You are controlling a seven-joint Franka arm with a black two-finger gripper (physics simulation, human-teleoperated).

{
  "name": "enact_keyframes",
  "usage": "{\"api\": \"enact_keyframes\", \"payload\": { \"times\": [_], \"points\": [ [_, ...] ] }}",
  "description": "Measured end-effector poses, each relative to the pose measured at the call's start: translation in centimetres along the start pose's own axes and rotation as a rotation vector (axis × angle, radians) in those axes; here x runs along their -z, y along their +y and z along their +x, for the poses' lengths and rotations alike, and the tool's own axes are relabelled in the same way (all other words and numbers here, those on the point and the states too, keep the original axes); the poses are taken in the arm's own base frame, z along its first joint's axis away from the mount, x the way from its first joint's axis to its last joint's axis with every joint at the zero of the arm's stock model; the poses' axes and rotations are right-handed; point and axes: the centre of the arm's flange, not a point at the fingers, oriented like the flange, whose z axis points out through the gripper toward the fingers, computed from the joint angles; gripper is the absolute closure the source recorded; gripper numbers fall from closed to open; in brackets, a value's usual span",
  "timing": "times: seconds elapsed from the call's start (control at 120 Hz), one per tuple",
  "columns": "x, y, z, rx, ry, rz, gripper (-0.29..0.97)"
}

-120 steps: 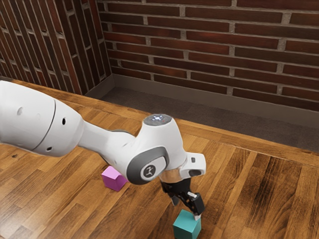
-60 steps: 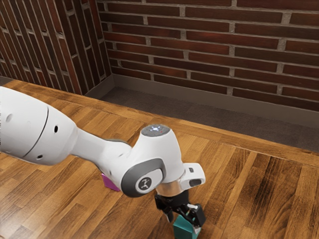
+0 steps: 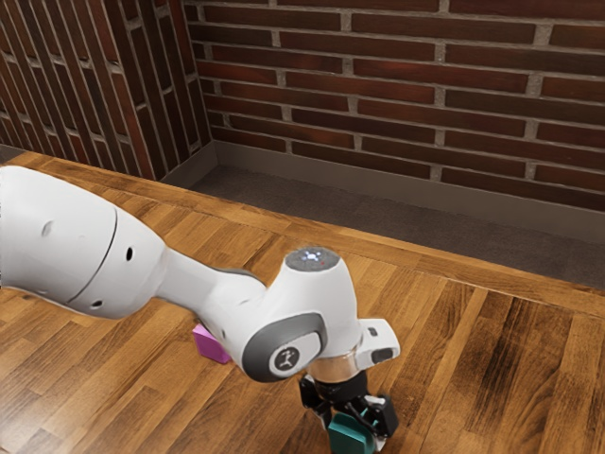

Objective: Pick up the blue block with one arm, and put the blue block on the pink block with one arm

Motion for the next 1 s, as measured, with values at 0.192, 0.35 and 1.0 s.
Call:
{"api": "enact_keyframes", "payload": {
  "times": [0.192,0.35,1.0],
  "points": [
    [-0.4,0.2,0.3,0.022,-0.001,0.004,0.0],
    [-0.4,0.2,0.4,0.032,0.001,0.005,0.0],
    [4.5,1.3,0.7,-0.077,0.108,0.029,0.39]
  ]
}}
